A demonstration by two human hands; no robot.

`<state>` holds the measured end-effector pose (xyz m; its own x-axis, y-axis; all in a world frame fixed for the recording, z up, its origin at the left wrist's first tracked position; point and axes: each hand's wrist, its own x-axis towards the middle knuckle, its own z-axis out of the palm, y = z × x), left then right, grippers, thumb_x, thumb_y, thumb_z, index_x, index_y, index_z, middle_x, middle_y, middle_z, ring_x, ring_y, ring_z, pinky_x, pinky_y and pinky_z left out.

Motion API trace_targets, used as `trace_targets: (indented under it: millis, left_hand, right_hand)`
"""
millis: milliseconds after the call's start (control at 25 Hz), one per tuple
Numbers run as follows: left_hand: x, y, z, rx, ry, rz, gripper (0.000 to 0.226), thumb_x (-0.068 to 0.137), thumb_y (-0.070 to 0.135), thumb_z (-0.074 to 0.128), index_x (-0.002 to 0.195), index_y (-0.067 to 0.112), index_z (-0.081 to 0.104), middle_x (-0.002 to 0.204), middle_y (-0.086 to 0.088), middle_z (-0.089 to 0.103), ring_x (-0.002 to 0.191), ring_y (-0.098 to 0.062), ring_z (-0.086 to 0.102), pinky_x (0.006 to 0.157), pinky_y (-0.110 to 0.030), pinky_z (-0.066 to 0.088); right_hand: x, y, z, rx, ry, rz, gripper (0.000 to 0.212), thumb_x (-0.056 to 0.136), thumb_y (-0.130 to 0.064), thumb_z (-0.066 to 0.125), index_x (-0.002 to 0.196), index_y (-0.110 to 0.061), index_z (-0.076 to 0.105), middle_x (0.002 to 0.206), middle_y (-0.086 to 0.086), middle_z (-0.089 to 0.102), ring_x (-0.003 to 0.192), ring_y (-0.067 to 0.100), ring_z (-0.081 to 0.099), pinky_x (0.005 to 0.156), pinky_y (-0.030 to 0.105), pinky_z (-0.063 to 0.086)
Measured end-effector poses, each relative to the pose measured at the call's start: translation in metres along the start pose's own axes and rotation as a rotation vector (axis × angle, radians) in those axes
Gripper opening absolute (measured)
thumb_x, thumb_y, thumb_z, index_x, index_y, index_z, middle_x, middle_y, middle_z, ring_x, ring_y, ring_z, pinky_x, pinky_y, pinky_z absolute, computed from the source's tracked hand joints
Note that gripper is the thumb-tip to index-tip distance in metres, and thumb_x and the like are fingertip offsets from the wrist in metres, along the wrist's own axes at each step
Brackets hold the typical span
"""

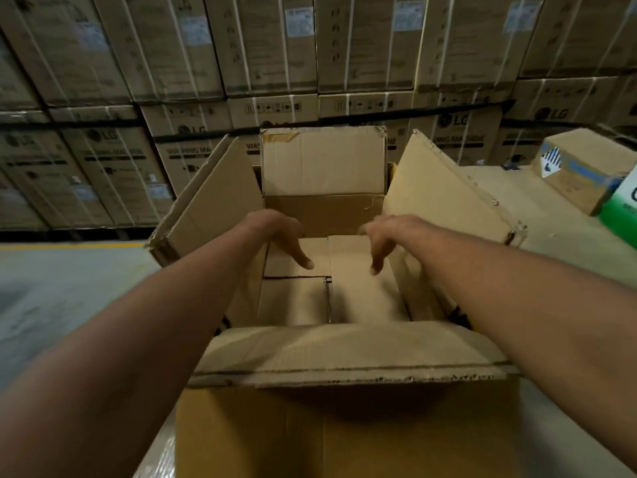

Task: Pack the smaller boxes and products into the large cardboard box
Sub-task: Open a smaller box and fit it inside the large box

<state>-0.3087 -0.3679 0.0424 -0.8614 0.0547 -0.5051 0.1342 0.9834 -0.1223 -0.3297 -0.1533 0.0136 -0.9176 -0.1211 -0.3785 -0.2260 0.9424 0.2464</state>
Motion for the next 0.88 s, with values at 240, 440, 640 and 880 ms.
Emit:
trace_targets:
  millis: [240, 440, 640, 880]
  left_hand:
    - [0.100, 0.008, 0.038, 0.101, -0.130, 0.039, 0.142, 0.064, 0.071, 0.081, 0.160, 0.029, -0.015, 0.170, -0.001, -0.010, 0.156, -0.032, 0.007, 0.124, -0.051, 0.020]
    - [0.135, 0.011, 0.115, 0.176, -0.218, 0.027, 0.155, 0.057, 0.075, 0.083, 0.153, 0.032, -0.030, 0.165, -0.007, -0.028, 0.153, -0.046, -0.003, 0.123, -0.057, 0.020]
    - [0.151, 0.011, 0.127, 0.137, -0.252, -0.006, 0.158, 0.054, 0.073, 0.085, 0.152, 0.034, -0.032, 0.163, -0.008, -0.032, 0.148, -0.057, -0.010, 0.118, -0.067, 0.021]
    - [0.126, 0.030, 0.112, 0.284, -0.204, 0.035, 0.133, 0.073, 0.061, 0.081, 0.162, 0.019, -0.009, 0.169, -0.015, 0.004, 0.151, -0.042, 0.021, 0.115, -0.054, 0.033]
  right_hand:
    - [0.102, -0.026, 0.045, 0.048, -0.253, -0.134, 0.157, 0.042, -0.066, 0.094, 0.161, -0.042, -0.005, 0.172, 0.001, 0.004, 0.155, 0.038, 0.015, 0.120, 0.058, 0.029]
    - [0.136, -0.030, 0.112, 0.094, -0.295, -0.208, 0.159, 0.048, -0.064, 0.094, 0.151, -0.052, -0.027, 0.163, 0.002, -0.036, 0.153, 0.041, -0.021, 0.120, 0.067, 0.013]
    - [0.144, -0.033, 0.108, 0.122, -0.346, -0.221, 0.152, 0.056, -0.057, 0.094, 0.153, -0.051, -0.023, 0.164, 0.004, -0.034, 0.152, 0.042, -0.023, 0.120, 0.068, 0.011]
    - [0.124, -0.036, 0.101, 0.052, -0.306, -0.228, 0.139, 0.066, -0.049, 0.093, 0.161, -0.043, -0.009, 0.171, 0.003, -0.014, 0.156, 0.038, -0.003, 0.122, 0.060, 0.019]
